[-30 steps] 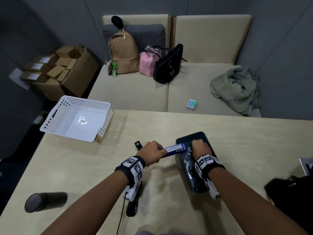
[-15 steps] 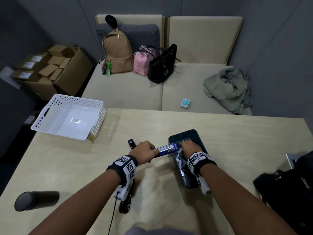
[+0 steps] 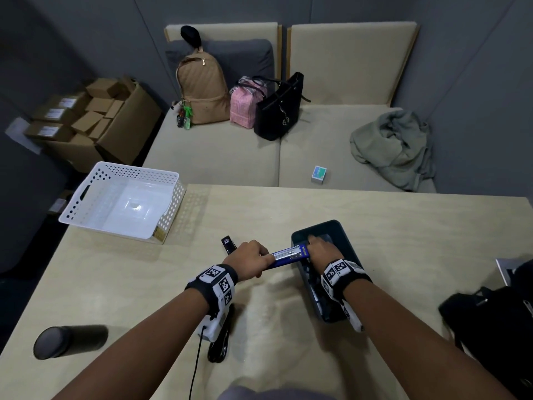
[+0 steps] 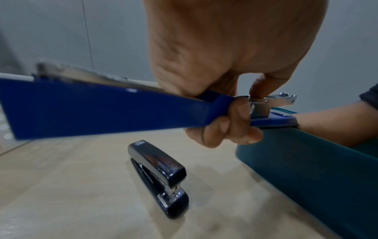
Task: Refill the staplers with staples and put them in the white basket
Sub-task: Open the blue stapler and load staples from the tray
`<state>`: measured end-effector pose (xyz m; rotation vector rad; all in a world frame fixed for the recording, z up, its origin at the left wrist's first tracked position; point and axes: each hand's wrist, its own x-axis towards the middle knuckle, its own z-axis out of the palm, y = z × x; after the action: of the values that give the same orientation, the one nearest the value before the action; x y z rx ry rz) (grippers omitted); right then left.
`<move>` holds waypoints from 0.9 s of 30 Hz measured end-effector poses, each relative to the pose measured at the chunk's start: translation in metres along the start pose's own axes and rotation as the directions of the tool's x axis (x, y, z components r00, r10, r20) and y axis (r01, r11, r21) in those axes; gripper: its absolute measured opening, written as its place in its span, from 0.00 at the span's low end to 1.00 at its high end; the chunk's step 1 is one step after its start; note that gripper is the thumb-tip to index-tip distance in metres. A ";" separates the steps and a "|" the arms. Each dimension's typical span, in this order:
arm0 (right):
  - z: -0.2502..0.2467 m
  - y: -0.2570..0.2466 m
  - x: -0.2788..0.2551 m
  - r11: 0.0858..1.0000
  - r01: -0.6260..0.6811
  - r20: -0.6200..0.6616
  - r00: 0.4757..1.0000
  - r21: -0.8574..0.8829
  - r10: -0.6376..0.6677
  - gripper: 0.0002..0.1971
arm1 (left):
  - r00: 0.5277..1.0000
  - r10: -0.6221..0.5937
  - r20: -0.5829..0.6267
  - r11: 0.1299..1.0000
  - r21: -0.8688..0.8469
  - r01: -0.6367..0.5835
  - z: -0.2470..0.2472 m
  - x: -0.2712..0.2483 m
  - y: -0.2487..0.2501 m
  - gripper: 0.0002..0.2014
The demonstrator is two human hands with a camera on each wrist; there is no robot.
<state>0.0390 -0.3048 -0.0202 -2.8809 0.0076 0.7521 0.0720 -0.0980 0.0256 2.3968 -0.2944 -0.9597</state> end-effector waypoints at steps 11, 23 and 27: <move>0.007 0.004 0.004 1.000 -0.023 -0.005 1.000 -0.008 0.023 0.14 | 1.000 0.021 0.016 1.000 0.011 -0.021 0.001 -0.001 0.000 0.15; 0.008 0.013 0.007 0.993 -0.087 0.053 0.995 0.076 0.083 0.18 | 0.999 0.035 0.016 0.999 0.016 -0.035 0.001 0.002 0.002 0.15; 0.009 0.014 0.004 0.997 -0.066 0.055 0.996 0.044 0.064 0.17 | 0.999 0.044 0.022 0.999 0.016 -0.044 0.001 0.001 0.004 0.16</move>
<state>0.0370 -0.3172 -0.0322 -2.8285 0.1112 0.8293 0.0724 -0.1017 0.0264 2.3858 -0.3628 -0.9674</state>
